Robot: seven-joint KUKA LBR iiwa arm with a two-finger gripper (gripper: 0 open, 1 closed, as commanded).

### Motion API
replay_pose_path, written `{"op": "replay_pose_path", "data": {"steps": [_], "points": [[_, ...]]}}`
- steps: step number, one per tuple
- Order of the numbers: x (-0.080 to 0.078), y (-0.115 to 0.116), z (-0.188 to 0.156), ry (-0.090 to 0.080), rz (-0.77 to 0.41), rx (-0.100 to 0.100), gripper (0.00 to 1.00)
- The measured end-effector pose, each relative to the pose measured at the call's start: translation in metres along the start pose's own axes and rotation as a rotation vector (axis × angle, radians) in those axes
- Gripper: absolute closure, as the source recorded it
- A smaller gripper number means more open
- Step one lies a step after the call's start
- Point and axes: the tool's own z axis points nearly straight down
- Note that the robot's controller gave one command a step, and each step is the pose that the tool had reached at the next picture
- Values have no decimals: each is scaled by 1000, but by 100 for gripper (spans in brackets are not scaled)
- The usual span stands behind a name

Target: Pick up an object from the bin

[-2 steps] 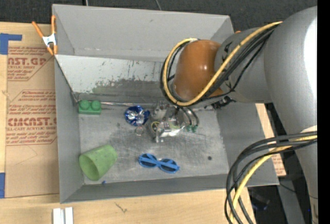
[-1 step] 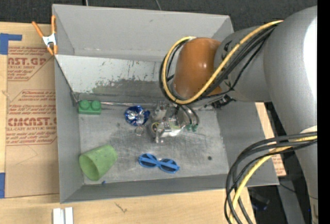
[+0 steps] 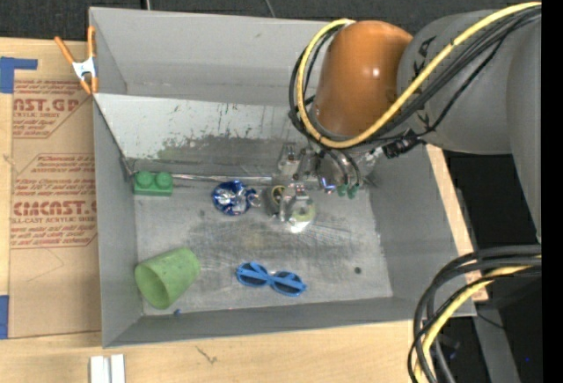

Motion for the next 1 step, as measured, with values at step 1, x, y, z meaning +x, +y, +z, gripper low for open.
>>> {"op": "replay_pose_path", "data": {"steps": [1], "points": [[-1,1,-22,5,0,0,100]]}}
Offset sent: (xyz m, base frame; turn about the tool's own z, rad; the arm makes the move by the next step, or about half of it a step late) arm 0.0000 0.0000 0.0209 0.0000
